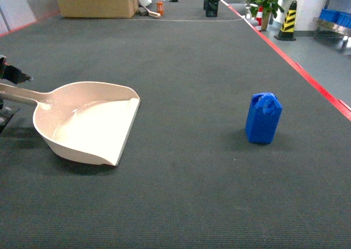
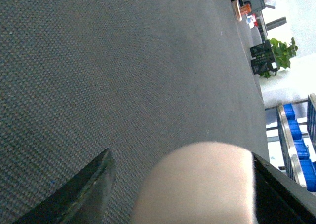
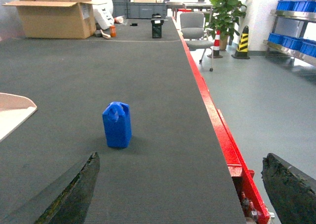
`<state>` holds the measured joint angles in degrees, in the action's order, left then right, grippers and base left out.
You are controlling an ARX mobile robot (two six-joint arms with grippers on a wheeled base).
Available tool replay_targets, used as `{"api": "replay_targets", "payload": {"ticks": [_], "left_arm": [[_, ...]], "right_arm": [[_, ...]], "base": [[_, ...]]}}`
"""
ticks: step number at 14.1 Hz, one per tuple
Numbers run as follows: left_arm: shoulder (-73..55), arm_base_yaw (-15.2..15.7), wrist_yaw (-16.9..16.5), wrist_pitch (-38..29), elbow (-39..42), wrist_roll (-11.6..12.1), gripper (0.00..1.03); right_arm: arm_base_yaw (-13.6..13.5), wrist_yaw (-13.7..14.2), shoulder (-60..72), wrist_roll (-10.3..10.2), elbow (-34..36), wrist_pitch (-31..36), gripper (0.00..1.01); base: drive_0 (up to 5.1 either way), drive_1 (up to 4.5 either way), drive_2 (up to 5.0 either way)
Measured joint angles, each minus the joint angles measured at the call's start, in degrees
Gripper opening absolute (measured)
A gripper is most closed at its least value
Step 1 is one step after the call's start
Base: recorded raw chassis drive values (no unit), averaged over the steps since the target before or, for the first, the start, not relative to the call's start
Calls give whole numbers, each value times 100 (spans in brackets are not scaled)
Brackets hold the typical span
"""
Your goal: Place part in tray to right shelf
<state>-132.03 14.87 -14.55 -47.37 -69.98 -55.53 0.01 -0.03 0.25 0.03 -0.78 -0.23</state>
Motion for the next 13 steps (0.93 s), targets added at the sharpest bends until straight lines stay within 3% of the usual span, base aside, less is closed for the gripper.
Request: {"api": "replay_targets", "payload": {"ticks": [4,6,9,12,13], "left_arm": [[-258,26,-142,-216,-238,-192,32],[-76,-79,-310,-785,0,-710,17],[557,-345,-533,-1694,876,-831,13],[1235,-1054,-603,-2634,1600,-1200,12],[1440,-1305,-656,-2629,1733,-1401,12]], "right_arm": [[0,0,0,0,0,0,98],[0,0,0,0,0,-2,98],[0,0,0,0,2,0,98],[0,0,0,0,2,0,98],[0,0,0,0,2,0,98]], "base": [[0,0,0],[0,0,0],[0,0,0],[0,0,0],[0,0,0]]}}
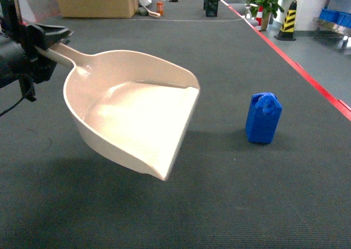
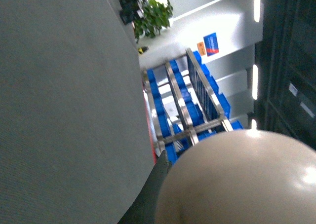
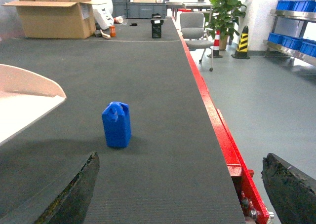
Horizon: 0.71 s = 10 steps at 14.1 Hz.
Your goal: Place part in tray to right shelf
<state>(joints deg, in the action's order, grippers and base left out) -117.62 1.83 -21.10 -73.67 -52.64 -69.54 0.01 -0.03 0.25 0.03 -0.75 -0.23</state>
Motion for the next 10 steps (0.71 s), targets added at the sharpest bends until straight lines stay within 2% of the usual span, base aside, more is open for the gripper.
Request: {"api": "replay_targets", "payload": {"ticks": [1,3,6,8,10], "left_arm": [[81,-201,0,2,70,-227,12],[160,-468,44,39,168,-533,12],[505,-695,208,28,87,-935,12],[658,-774,216,7,17,-1110,12],[660,-774,221,33,28,-1152,12]], "right_arm": [[0,0,0,0,-2,0,98],[0,0,0,0,-2,-2,98],[0,0,0,0,0,-2,98],[0,0,0,0,0,-2,98],[0,0,0,0,0,0,98]], "base": [[0,0,0],[0,0,0],[0,0,0],[0,0,0],[0,0,0]]}}
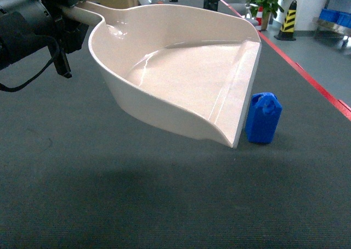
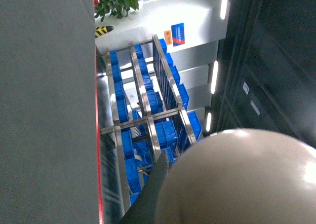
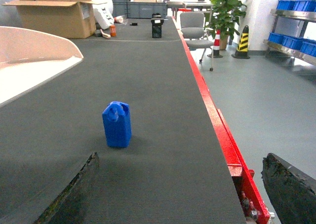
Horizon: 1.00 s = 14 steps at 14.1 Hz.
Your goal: Place part in tray to right shelf
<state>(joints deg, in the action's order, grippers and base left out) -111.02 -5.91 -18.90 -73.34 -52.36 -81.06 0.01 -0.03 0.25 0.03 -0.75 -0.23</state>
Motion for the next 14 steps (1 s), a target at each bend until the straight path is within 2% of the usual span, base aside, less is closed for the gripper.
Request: {"api": "replay_targets", "payload": {"ticks": [4,5,6,7,9,10,12,14], "left_arm": [[0,2,24,-2,9,2,12],[0,2,26,-2,9,2,12],[0,4,35,-11,9,2,12],[0,0,28,4,9,0,12],[0,0,33,-20,13,0,12],[0,0,33,2,15,2,12],[0,0,37,-2,15,2,12],[0,0,33,0,15,2,12]], "right_arm": [[0,0,0,0,0,-2,98],[-13,55,39,15,-31,-186,98],[-11,48,1978,146,-599,-232,98],[0,-229,3689,282,-975,1003,98],[-87,-640,6199,367,-1878,2312,98],[-146,-734,7197,459,-2417,2514,98],[-240,-1056,8564,577,-3418,2267,98],[-470,-1176,9731,761,-4544,1998,98]], "base": [[0,0,0],[0,0,0],[0,0,0],[0,0,0],[0,0,0],[0,0,0],[0,0,0],[0,0,0]]}}
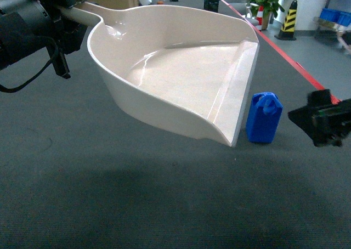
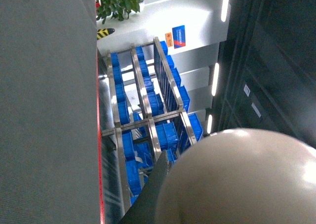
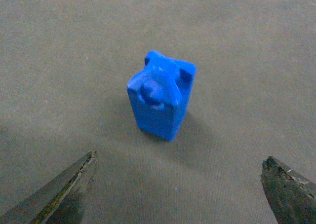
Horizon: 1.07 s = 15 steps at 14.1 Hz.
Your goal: Place part in tray to right shelf
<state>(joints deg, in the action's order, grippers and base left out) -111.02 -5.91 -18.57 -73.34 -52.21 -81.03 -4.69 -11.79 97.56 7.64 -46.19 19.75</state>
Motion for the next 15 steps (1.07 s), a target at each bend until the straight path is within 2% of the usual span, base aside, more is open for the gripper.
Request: {"api": "replay_targets", "payload": {"ticks": [2,3,6,7,8,10,11,12,13,14,15], "left_arm": [[0,0,2,0,0,0,12],[0,2,4,-2,0,-2,12],[0,4,26,0,2,4,12],[0,2,98,0,4,59,12],[-2,13,109,26,4,149,12],[-4,17,111,48,15,280,12],[-4,17,109,46,15,275,12],[-4,13,7,-13,15,149,12],[-2,-11,7,7,15,37,12],[-2,-9,9,0,15,17,12],[-2,-9,9,0,15,17,12]], "right_arm": [[-262,-142,866,42,-1003,-278,98],[-389,-122,1346,11,-1488,-461,98],[-564,345,2116,-79,-2396,-599,98],[-629,564,2367,-216,-2706,-702,98],[-675,800,2509,-308,-2778,-704,88],[-732,984,2610,-428,-2715,-551,64],[-723,1058,2603,-483,-2658,-479,55],[-684,1104,2559,-509,-2553,-361,48],[-431,1075,1880,-658,-1749,-173,47],[-358,656,-592,-732,-684,-361,47],[-1235,356,-1626,-1200,-1099,-474,47]], "base": [[0,0,0],[0,0,0],[0,0,0],[0,0,0],[0,0,0],[0,0,0],[0,0,0],[0,0,0],[0,0,0],[0,0,0],[0,0,0]]}}
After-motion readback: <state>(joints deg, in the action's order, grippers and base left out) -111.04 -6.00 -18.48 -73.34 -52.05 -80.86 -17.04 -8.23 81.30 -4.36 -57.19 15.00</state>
